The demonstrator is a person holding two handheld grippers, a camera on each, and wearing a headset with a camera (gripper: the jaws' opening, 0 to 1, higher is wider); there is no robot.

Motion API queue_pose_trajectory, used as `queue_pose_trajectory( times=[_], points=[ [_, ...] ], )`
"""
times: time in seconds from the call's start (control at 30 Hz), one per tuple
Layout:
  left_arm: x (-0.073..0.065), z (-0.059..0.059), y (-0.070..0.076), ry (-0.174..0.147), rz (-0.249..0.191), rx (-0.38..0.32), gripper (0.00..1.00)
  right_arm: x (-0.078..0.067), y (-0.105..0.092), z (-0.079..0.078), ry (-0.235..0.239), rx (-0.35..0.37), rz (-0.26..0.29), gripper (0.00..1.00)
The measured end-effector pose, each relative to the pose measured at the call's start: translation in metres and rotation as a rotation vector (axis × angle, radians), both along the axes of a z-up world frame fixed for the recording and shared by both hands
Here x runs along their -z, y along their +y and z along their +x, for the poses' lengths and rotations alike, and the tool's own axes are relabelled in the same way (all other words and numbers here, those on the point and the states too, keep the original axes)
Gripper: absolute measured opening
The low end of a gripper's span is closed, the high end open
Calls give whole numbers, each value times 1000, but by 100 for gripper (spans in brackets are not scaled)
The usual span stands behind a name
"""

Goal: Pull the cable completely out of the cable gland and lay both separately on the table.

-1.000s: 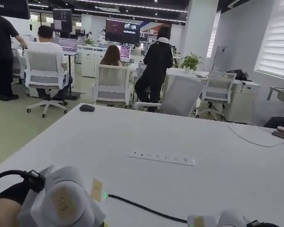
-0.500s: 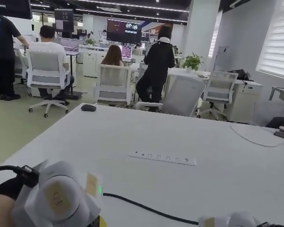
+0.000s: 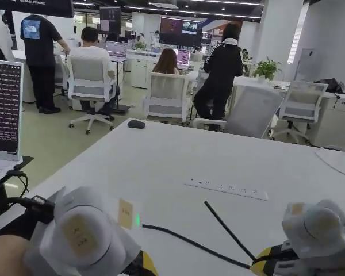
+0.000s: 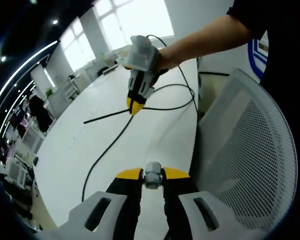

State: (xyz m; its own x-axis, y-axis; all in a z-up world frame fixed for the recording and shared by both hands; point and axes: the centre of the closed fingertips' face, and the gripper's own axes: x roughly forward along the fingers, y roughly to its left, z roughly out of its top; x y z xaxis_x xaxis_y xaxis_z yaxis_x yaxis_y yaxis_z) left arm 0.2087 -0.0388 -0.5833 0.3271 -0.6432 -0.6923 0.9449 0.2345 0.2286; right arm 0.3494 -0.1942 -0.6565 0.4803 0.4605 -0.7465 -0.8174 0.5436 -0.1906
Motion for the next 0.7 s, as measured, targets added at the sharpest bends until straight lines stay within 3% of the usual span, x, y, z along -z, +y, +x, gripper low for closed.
queue_pose_trajectory(
  times=[0.13, 0.3, 0.37, 0.43, 0.5, 0.63, 0.7],
  points=[
    [1, -5, 1, 0, 0, -42, 16, 19, -9, 42, -2, 85, -9, 4],
    [4, -16, 2, 20, 11, -81, 16, 49, -25, 76, 34, 165, -39, 5],
    [6, -19, 3, 24, 19, -93, 16, 57, -33, 86, 60, 220, -24, 5],
    [6, -18, 5, 28, 17, -108, 16, 56, -38, 92, 59, 248, -14, 7],
    [6, -17, 5, 33, 13, -119, 16, 45, -40, 94, 32, 257, 13, 12],
    [11, -7, -1, 37, 26, -99, 16, 18, -44, 80, 15, 288, 124, 13],
    [11, -2, -11, 44, 15, -63, 16, 4, -49, 66, 0, 283, 145, 14]
  ],
)
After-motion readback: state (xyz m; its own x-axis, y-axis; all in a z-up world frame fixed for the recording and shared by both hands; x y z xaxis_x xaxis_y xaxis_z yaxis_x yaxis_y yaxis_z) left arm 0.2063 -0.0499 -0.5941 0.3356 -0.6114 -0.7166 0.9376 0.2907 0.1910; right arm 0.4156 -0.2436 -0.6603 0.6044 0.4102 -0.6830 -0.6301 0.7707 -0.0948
